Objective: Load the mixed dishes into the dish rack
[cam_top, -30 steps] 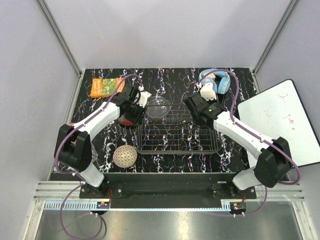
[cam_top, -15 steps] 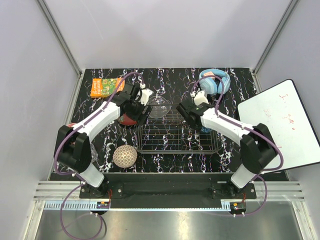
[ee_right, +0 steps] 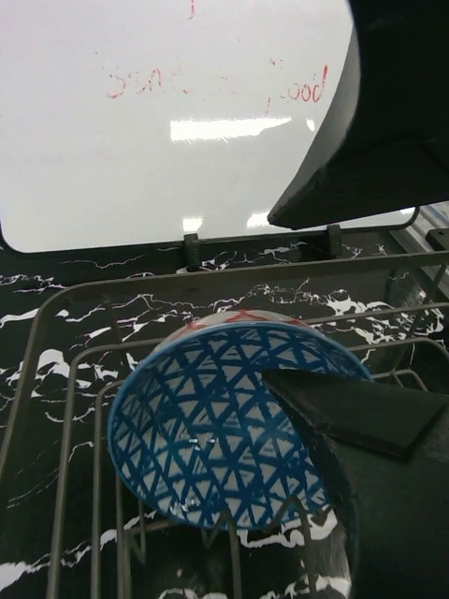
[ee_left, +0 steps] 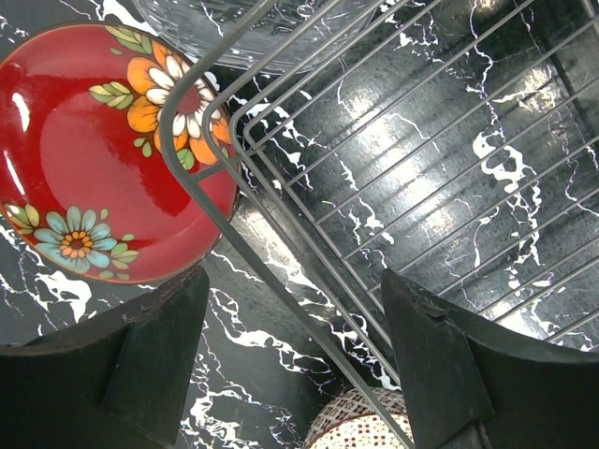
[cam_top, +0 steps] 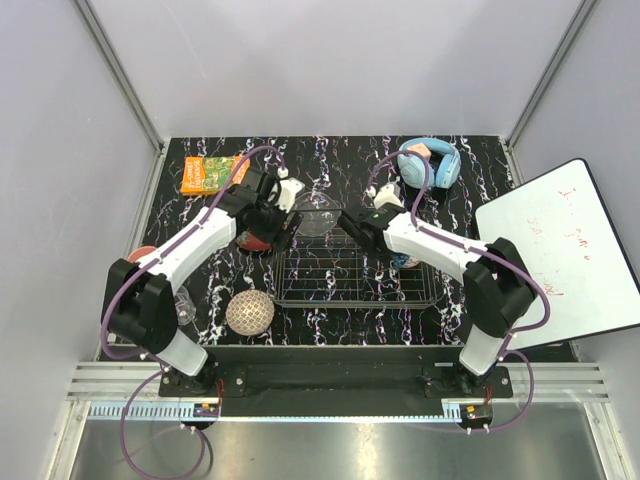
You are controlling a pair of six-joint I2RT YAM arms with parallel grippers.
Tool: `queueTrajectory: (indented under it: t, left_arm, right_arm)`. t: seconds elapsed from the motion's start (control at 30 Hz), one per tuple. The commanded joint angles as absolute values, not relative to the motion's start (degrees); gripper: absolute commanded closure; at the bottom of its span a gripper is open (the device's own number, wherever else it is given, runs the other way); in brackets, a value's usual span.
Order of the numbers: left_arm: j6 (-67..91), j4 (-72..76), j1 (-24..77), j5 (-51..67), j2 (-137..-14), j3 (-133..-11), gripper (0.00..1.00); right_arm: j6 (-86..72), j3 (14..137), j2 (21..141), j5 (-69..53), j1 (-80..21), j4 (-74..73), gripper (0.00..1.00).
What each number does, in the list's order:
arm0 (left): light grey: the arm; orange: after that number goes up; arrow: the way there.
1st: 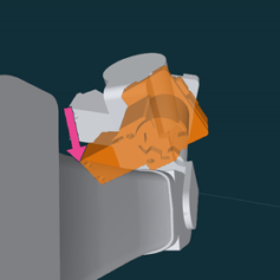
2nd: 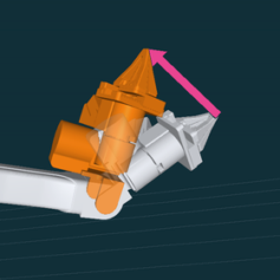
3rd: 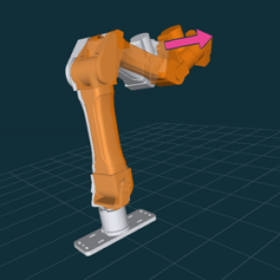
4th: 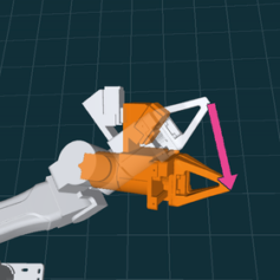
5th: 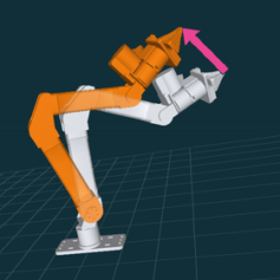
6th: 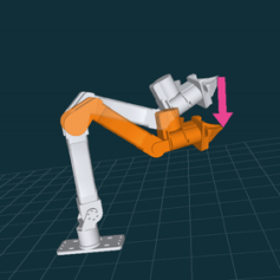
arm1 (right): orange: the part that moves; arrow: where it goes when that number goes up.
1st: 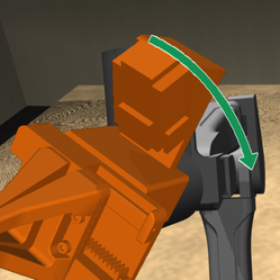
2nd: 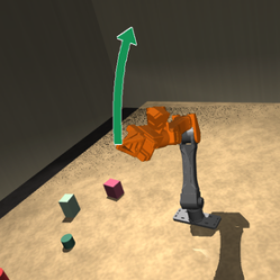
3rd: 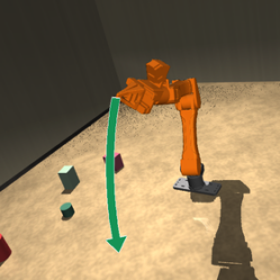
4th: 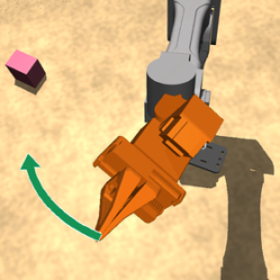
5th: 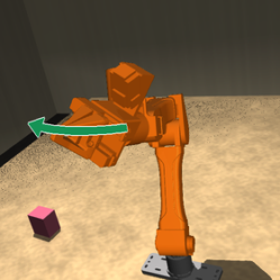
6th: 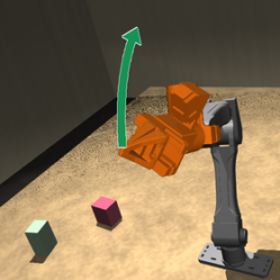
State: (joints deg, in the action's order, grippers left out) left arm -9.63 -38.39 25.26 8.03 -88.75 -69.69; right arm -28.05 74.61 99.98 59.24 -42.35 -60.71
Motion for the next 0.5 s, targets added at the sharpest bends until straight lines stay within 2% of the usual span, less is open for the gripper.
queueTrajectory:
  t: [0.0,0.2,0.3,0.47]
  left_arm:
    - [-11.42,-36.65,25.58,6.16,-84.56,-68.91,0.22]
    - [-13.27,-39.63,25.49,2.91,-78.77,-67.77,0.21]
    - [-13.88,-41.74,25.23,1.58,-74.03,-66.89,0.20]
    - [-15.55,-47.62,22.86,2.81,-66.37,-64.95,0.18]
  right_arm:
    - [-30.41,78.75,99.93,60.47,-43.50,-62.49,0.31]
    - [-32.69,83.84,95.72,59.77,-45.96,-67.40,0.31]
    - [-32.96,86.30,91.68,55.56,-49.20,-67.76,0.32]
    - [-34.89,87.54,85.61,36.24,-56.41,-62.95,0.36]
